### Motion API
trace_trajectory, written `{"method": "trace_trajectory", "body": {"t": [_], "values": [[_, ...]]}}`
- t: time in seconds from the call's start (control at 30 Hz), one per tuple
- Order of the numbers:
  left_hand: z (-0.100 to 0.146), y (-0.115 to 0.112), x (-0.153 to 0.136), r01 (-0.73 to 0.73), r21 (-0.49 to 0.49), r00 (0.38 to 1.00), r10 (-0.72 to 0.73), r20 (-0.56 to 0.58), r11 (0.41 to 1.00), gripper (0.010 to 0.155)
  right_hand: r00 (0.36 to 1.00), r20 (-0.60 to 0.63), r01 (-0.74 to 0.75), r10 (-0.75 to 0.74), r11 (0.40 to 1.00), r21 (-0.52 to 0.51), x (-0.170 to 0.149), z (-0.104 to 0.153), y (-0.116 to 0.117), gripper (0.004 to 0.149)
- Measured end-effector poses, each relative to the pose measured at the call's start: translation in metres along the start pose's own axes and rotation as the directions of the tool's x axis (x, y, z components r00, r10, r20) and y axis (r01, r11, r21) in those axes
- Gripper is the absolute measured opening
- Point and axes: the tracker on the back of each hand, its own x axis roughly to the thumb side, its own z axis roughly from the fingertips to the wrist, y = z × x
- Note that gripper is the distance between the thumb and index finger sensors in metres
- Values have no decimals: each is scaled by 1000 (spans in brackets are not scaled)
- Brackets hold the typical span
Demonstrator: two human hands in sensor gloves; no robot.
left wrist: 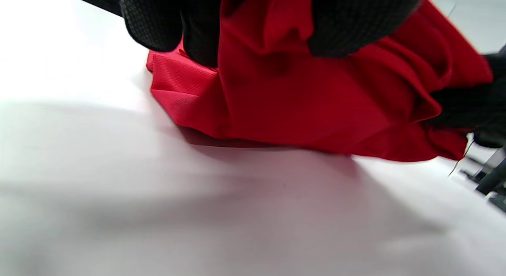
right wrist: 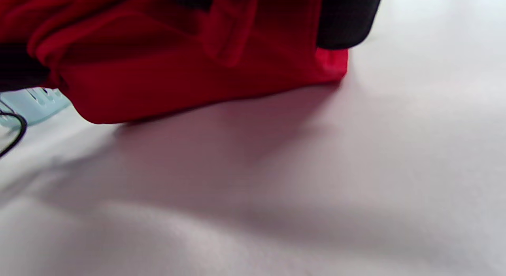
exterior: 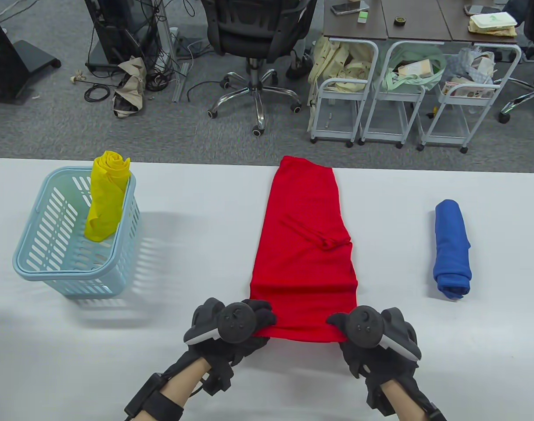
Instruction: Roll t-shirt into tight roll
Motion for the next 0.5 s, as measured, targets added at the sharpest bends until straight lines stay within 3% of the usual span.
{"method": "trace_trajectory", "body": {"t": [0.13,0.27,0.43,0.5], "values": [[-3,4,-9,-175,8,984,175,15,984,49,999,-28,40,-41,998,-39,-2,0,-6,45],[-6,2,-16,-321,-36,947,321,11,947,50,996,-27,87,-87,996,-2,-6,-2,-4,46],[-5,1,-21,-545,-158,833,553,12,824,51,947,12,319,-321,943,94,-18,-5,-2,47],[-5,4,-22,-569,-173,815,579,8,804,51,929,24,365,-370,923,122,-19,-6,-3,47]]}}
